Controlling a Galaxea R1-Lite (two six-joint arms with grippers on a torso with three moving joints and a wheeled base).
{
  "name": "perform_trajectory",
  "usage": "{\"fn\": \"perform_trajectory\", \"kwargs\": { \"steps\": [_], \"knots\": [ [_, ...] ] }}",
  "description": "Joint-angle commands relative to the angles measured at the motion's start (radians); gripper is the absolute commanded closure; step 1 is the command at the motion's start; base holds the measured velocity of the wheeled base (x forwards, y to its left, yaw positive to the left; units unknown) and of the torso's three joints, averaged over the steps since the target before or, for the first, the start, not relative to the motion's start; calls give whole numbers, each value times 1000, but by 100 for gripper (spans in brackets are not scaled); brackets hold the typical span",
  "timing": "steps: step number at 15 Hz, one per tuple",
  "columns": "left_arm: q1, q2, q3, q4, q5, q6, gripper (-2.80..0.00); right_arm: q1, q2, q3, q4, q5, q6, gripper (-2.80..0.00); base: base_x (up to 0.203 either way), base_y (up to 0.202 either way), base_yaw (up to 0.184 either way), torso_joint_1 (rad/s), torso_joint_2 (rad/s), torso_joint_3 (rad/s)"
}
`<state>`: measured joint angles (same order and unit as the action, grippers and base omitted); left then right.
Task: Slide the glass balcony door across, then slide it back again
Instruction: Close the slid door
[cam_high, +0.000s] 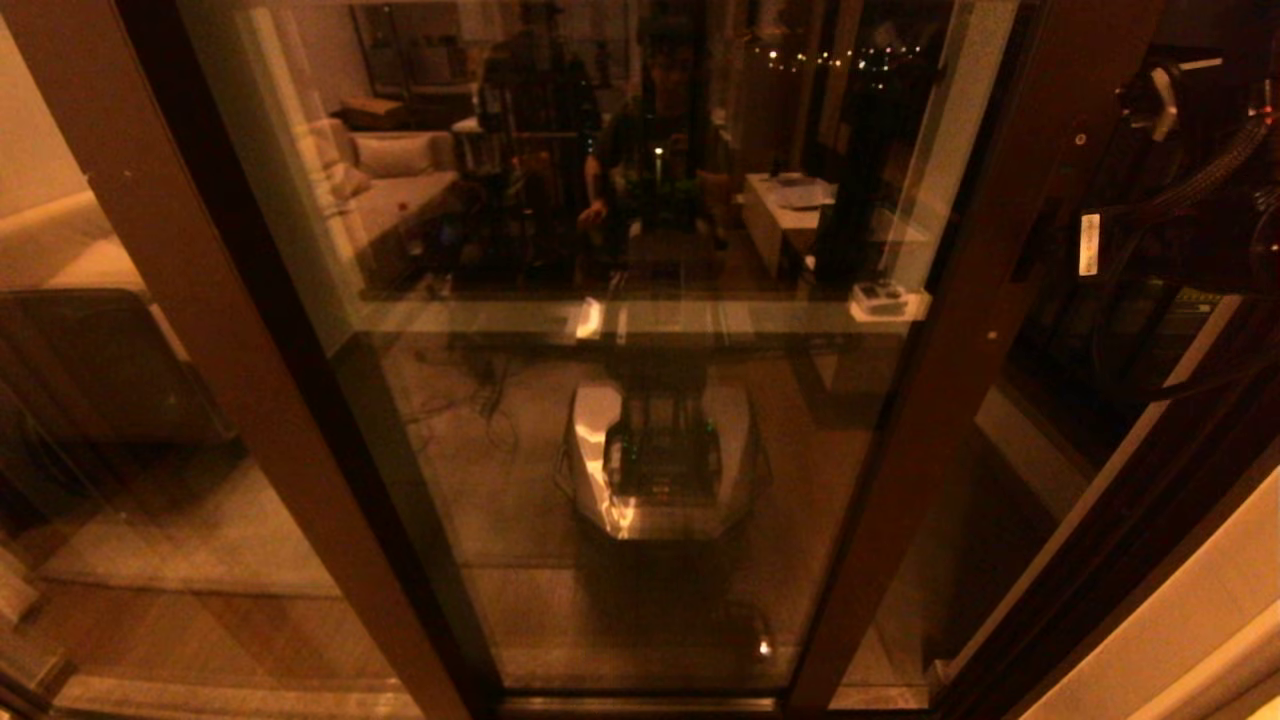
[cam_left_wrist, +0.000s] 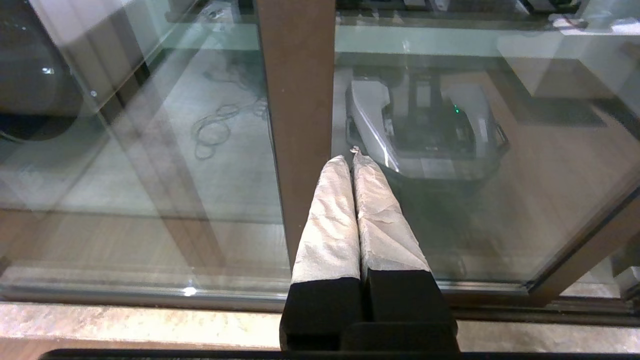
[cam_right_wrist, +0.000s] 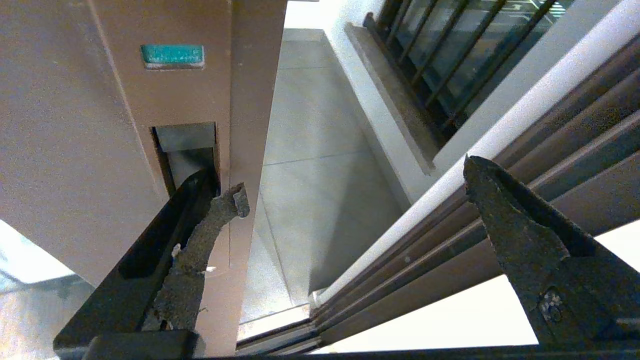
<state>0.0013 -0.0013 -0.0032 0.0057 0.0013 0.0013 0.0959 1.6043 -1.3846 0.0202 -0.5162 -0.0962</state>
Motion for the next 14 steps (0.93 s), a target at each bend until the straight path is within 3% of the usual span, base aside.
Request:
{"fn": "perform_trajectory", "kwargs": {
  "steps": [1, 14],
  "knots": [
    [0, 0, 0, 0, 0, 0, 0, -12, -6, 6, 3, -7, -2, -280, 0, 0, 0, 0, 0, 0],
    [0, -1, 0, 0, 0, 0, 0, -107, 1, 6, -45, 1, -45, -280, 0, 0, 0, 0, 0, 0]
  ]
}}
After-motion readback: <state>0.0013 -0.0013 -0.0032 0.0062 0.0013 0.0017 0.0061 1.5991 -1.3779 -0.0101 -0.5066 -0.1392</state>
